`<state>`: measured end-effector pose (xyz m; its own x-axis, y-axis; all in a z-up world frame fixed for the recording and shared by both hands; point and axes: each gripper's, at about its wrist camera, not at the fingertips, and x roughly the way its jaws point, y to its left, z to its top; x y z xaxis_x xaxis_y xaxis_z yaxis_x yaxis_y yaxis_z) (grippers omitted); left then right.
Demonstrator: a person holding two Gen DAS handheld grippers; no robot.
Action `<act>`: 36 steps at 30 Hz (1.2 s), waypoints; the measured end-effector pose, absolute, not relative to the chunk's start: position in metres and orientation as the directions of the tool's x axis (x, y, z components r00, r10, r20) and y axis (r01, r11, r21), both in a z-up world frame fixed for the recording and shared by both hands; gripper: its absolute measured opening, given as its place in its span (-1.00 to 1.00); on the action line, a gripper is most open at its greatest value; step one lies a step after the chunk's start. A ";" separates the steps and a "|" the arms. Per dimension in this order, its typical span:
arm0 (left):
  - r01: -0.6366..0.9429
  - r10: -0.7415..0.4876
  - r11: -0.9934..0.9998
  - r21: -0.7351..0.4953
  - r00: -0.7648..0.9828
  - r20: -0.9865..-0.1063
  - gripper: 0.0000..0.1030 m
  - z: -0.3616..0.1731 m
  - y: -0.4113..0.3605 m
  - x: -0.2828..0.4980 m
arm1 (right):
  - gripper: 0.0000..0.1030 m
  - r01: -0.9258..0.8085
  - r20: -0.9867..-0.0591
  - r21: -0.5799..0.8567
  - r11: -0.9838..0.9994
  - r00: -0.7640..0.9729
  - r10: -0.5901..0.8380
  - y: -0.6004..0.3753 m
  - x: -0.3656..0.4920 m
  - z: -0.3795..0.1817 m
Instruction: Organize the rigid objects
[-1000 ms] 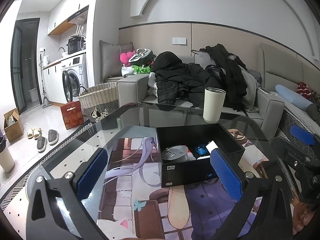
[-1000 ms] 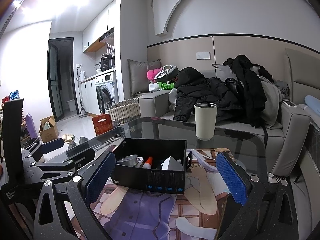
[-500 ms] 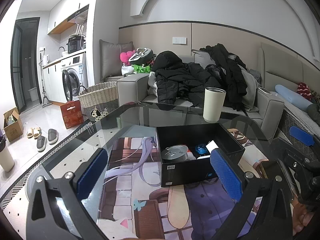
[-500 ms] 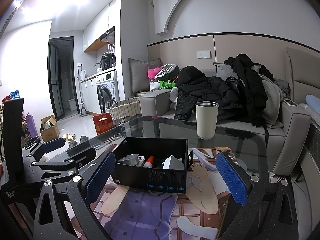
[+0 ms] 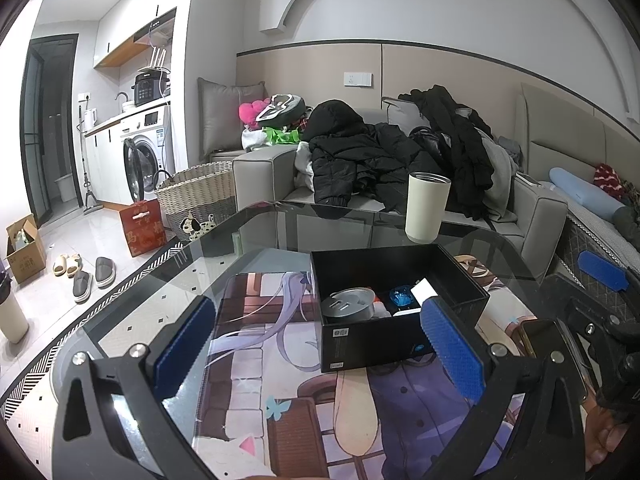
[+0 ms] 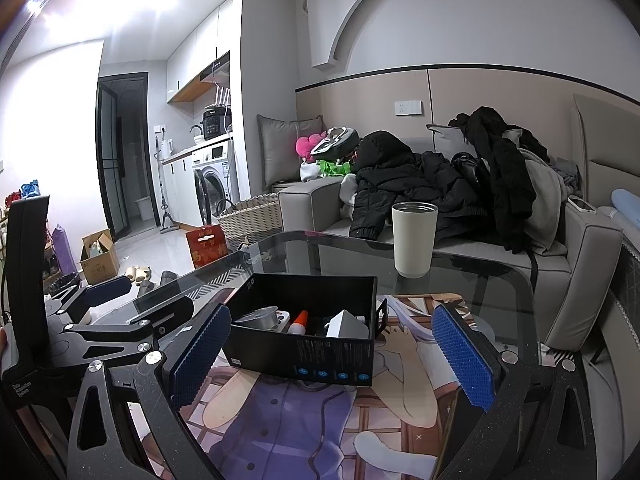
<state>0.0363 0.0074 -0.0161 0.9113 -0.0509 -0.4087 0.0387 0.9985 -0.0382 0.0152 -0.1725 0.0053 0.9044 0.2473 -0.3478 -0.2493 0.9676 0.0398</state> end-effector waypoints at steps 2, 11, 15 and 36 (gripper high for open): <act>0.038 -0.051 0.999 -0.039 0.912 -0.407 1.00 -0.017 0.008 0.035 | 0.99 -0.251 -0.351 0.040 0.967 0.903 0.248 -0.172 0.016 0.005; 0.040 -0.053 0.998 -0.040 0.912 -0.406 1.00 -0.016 0.007 0.036 | 0.99 -0.252 -0.344 0.038 0.967 0.905 0.250 -0.170 0.014 0.003; 0.039 -0.053 0.998 -0.042 0.909 -0.413 1.00 -0.018 0.006 0.036 | 0.99 -0.252 -0.349 0.041 0.967 0.903 0.250 -0.168 0.015 0.002; 0.037 -0.055 0.998 -0.052 0.911 -0.409 1.00 -0.016 0.003 0.035 | 0.99 -0.256 -0.352 0.047 0.966 0.900 0.255 -0.168 0.013 0.000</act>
